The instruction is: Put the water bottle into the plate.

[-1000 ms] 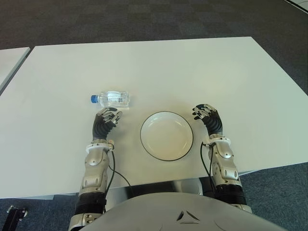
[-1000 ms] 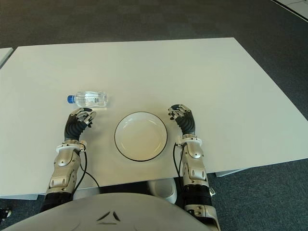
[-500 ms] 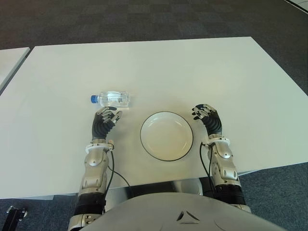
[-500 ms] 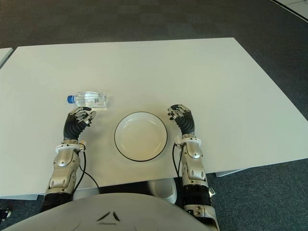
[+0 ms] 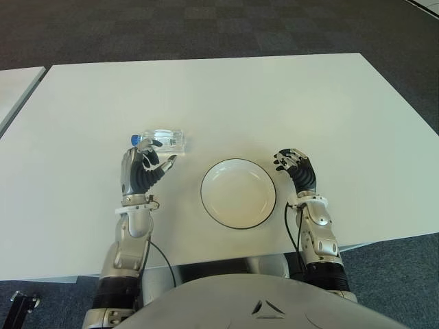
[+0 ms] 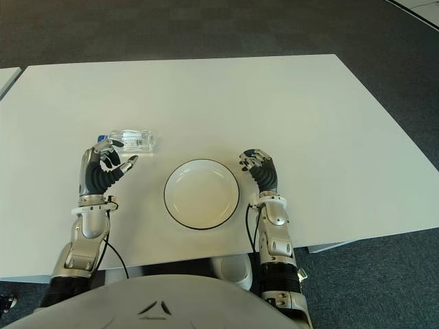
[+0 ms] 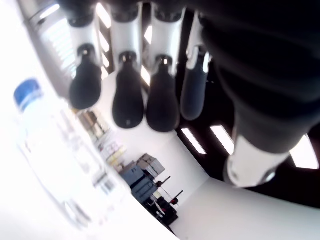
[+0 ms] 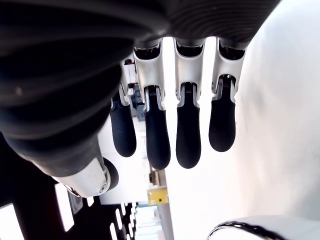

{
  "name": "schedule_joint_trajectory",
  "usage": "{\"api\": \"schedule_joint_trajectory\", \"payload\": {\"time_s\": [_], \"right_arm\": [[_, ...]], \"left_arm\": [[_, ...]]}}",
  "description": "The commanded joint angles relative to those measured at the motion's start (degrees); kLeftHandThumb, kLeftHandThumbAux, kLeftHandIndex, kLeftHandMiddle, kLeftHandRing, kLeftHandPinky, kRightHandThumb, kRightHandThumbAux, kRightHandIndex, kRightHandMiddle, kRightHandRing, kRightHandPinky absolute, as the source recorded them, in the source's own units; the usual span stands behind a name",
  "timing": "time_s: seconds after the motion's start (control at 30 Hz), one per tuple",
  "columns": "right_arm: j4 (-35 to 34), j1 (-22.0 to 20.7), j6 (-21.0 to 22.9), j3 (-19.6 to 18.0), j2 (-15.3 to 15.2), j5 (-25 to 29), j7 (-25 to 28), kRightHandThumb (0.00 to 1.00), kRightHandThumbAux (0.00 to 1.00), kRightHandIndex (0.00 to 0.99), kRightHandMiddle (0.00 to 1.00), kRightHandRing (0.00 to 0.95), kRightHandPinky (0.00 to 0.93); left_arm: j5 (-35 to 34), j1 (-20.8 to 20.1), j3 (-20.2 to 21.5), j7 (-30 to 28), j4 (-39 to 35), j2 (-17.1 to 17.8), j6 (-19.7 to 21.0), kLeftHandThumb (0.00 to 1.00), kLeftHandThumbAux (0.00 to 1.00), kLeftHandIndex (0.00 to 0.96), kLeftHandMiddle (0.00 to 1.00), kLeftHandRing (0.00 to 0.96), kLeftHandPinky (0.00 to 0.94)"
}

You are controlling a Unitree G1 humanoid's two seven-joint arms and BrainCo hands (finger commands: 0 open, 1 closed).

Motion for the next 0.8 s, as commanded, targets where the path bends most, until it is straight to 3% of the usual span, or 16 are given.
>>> {"api": "schedule_joint_trajectory", "payload": {"time_s": [0.03,0.17,0.27,0.4,0.57,0.67,0.8], "right_arm": [[0.99,-0.14,0.71,0.04,0.25,0.09,-0.12,0.703,0.738,0.427,0.49,0.502,0.544],[1.22,-0.21,0.43,0.13,0.18,-0.09,-0.12,0.702,0.738,0.426,0.493,0.505,0.544],[1.37,-0.24,0.29,0.11,0.12,-0.18,-0.14,0.702,0.738,0.427,0.494,0.504,0.54],[1.53,-0.2,-0.13,0.12,0.12,-0.25,-0.1,0.703,0.738,0.427,0.494,0.502,0.536],[1.61,-0.08,-0.48,0.08,0.16,-0.16,-0.03,0.704,0.737,0.429,0.494,0.5,0.536],[1.49,0.04,-0.43,0.1,0.22,-0.12,-0.08,0.705,0.737,0.429,0.495,0.501,0.539],[1.23,0.21,-0.04,0.03,0.29,-0.04,-0.19,0.705,0.737,0.429,0.493,0.499,0.529]], "left_arm": [[6.11,-3.06,-0.84,2.39,0.58,3.68,3.06,0.708,0.716,0.433,0.714,0.712,0.692],[10.35,-4.59,-1.66,2.29,0.56,7.1,6.08,0.707,0.714,0.431,0.618,0.613,0.587],[12.56,-5.44,-2.26,1.4,0.57,9.52,7.81,0.702,0.712,0.422,0.46,0.457,0.466],[13.5,-7.87,-2.62,2.2,3.43,12.65,8.64,0.699,0.707,0.415,0.332,0.339,0.356],[14.81,-11.2,-4.07,6.15,7.62,15.47,8.12,0.618,0.492,0.173,0.159,0.144,0.14],[15.02,-12.95,-5.22,7.35,9.67,16.52,7.87,0.61,0.435,0.095,0.075,0.058,0.051],[16.02,-18.07,-7.94,9.43,16.27,18.11,7.24,0.601,0.357,0.026,0.019,0.015,0.013]]}}
